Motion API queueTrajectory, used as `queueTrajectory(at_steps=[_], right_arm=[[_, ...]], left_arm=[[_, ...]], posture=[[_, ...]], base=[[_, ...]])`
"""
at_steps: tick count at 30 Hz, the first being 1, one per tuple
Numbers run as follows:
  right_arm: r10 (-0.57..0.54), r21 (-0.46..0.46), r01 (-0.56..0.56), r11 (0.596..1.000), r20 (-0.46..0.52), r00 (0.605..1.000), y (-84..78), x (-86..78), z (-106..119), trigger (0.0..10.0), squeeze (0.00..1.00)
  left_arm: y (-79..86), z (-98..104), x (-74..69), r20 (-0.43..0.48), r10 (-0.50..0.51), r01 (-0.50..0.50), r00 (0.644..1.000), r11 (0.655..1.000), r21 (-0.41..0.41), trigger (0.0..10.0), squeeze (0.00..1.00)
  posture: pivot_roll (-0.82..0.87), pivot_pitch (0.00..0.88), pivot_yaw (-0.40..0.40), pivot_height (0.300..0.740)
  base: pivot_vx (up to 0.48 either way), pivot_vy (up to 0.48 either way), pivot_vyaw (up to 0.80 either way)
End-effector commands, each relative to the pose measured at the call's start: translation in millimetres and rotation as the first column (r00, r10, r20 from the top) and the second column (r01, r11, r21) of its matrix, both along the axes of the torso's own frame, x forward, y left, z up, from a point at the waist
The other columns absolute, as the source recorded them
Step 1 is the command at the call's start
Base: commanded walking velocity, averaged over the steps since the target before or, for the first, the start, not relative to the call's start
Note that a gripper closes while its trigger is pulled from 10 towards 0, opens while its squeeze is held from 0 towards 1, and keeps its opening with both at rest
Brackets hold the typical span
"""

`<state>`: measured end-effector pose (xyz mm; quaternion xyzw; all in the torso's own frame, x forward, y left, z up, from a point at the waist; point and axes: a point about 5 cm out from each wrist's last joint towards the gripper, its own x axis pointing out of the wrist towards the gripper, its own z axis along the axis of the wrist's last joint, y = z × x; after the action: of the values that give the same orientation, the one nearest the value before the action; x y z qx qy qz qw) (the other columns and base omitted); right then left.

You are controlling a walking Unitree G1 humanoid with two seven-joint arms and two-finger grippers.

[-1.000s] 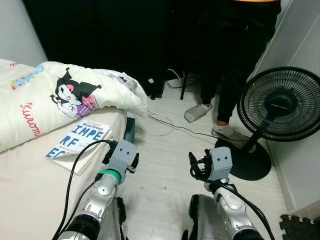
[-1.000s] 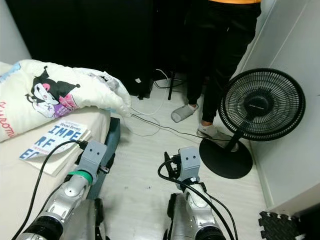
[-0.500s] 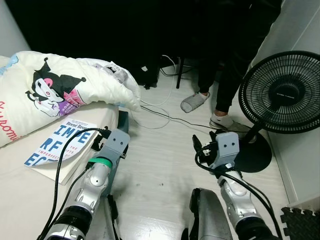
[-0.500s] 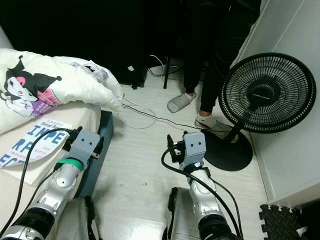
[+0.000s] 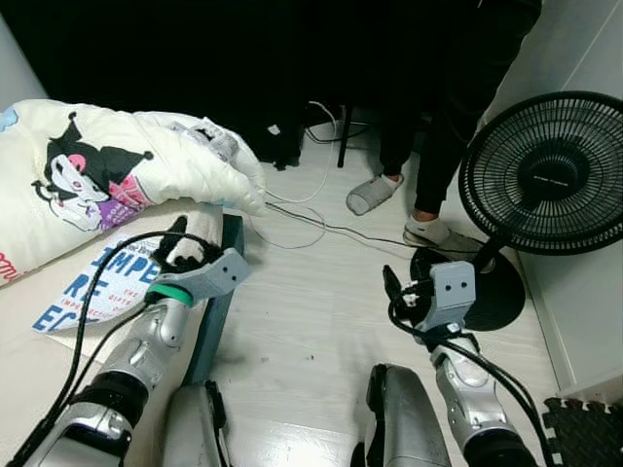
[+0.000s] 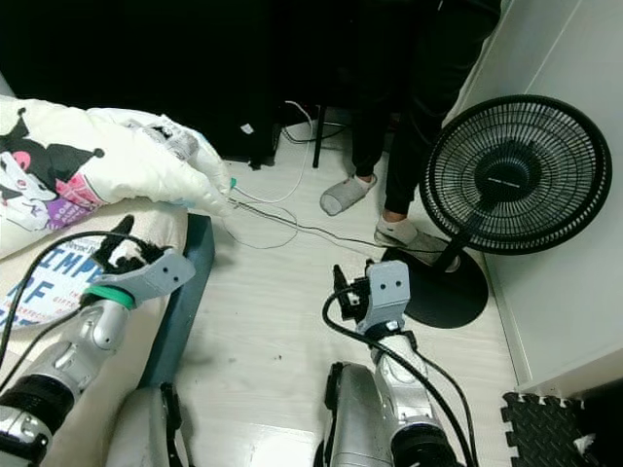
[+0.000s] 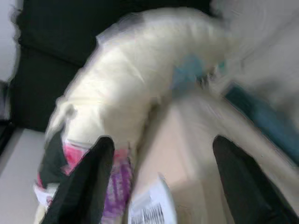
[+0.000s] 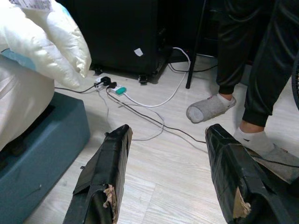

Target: Clean up the room

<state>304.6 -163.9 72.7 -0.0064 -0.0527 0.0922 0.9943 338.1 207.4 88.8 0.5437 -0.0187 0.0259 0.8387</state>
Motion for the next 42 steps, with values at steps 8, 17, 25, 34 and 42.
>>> queueTrajectory(at_steps=[8,17,25,34,42], right_arm=[[-0.006,0.016,0.007,1.000,-0.041,0.999,0.1,-7.1,-9.7,10.0,0.00],[-0.002,0.018,0.003,1.000,-0.045,0.999,1.0,-7.7,-9.7,10.0,0.00],[-0.004,0.010,0.005,1.000,-0.052,0.999,-1.0,-8.9,-10.7,10.0,0.00],[-0.002,0.006,0.002,1.000,-0.053,0.999,-1.1,-8.4,-10.4,10.0,0.00],[0.001,0.000,-0.002,1.000,-0.054,0.999,-2.5,-8.0,-9.5,10.0,0.00]], left_arm=[[47.0,-20.5,-19.1,-0.105,0.120,-0.103,0.987,0.984,0.148,10.0,0.00],[53.3,-41.1,-32.2,-0.192,0.151,-0.114,0.970,0.975,0.193,10.0,0.00],[57.3,-54.7,-43.0,-0.208,0.245,-0.211,0.947,0.962,0.175,10.0,0.00],[63.7,-62.3,-52.8,-0.188,0.338,-0.311,0.922,0.937,0.157,10.0,0.00],[68.5,-69.7,-64.1,-0.160,0.400,-0.376,0.902,0.912,0.161,10.0,0.00]], posture=[[0.03,0.091,0.021,0.467],[0.03,0.094,0.018,0.467],[0.03,0.098,0.011,0.467],[0.02,0.098,0.004,0.467],[0.02,0.094,-0.001,0.467]], base=[[0.000,0.000,0.00],[0.000,0.000,0.00],[0.000,0.000,0.00],[0.000,0.000,0.00],[0.000,0.000,0.00]])
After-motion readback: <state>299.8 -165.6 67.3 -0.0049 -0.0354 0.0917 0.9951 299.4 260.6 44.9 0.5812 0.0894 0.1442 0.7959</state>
